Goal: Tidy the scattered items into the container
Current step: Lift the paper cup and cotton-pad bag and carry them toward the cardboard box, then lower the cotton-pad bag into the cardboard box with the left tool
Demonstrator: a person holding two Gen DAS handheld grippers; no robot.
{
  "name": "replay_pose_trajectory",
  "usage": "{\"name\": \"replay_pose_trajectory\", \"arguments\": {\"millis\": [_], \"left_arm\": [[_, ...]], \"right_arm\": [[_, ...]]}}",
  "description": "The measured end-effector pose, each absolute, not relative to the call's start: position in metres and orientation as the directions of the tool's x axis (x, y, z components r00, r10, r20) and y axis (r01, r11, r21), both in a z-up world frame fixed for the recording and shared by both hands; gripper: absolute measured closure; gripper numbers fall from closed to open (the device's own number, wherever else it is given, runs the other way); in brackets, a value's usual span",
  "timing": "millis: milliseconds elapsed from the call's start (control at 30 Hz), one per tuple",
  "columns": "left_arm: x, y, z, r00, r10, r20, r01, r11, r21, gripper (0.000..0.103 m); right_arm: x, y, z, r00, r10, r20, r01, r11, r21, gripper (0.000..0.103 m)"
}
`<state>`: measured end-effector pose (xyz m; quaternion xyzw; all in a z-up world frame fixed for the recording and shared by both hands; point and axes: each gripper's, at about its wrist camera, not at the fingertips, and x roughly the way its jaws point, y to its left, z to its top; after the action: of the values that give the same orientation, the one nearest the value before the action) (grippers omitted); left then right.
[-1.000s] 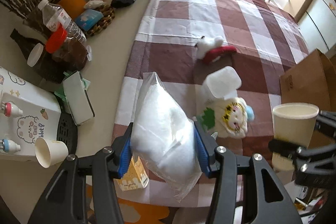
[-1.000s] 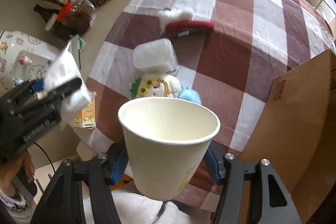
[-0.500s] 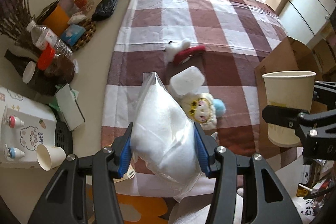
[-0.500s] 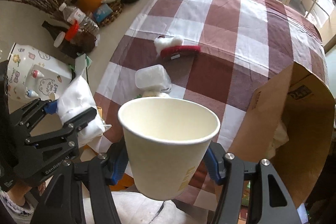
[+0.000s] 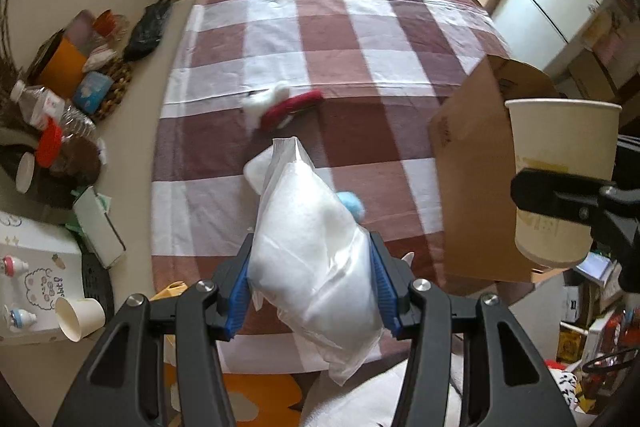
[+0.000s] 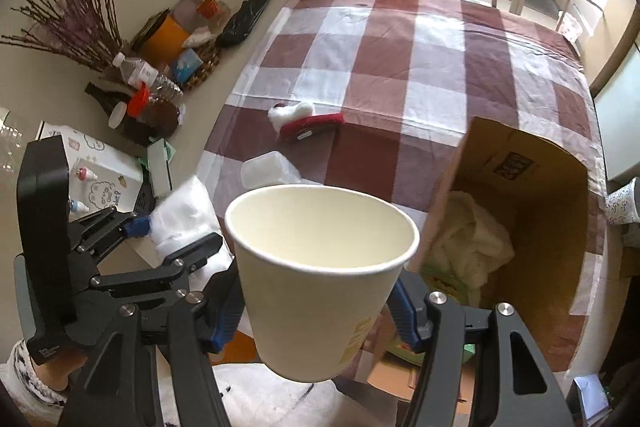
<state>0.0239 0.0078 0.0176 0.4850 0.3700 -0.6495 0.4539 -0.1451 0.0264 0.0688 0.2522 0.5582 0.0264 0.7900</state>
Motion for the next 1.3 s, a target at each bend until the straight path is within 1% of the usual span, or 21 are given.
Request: {"name": "replay_pose_trajectory", "arguments": {"millis": [533, 667, 1300], "left_arm": [[-0.059, 0.018, 0.042, -0.212, -0.182, -0.960, 0.882, -0.459, -0.108, 0.050], [-0.079, 0.016, 0.040, -0.248, -0.144, -0.958, 0.865, -0.477, -0.152, 0.050], [-0.160, 0.015, 0.029, -0.263, -0.064, -0.963, 0.804, -0.566, -0.182, 0.050]], "right_arm": [[-0.184, -0.026, 0.066, 0.392, 0.292, -0.872, 0.306, 0.853, 0.422, 0.040], [-0.195, -0.040, 0.064, 0.398, 0.281, -0.873, 0.331, 0.844, 0.423, 0.040], [-0.227, -0.101, 0.044, 0.379, 0.239, -0.894, 0.412, 0.821, 0.394, 0.040]]}}
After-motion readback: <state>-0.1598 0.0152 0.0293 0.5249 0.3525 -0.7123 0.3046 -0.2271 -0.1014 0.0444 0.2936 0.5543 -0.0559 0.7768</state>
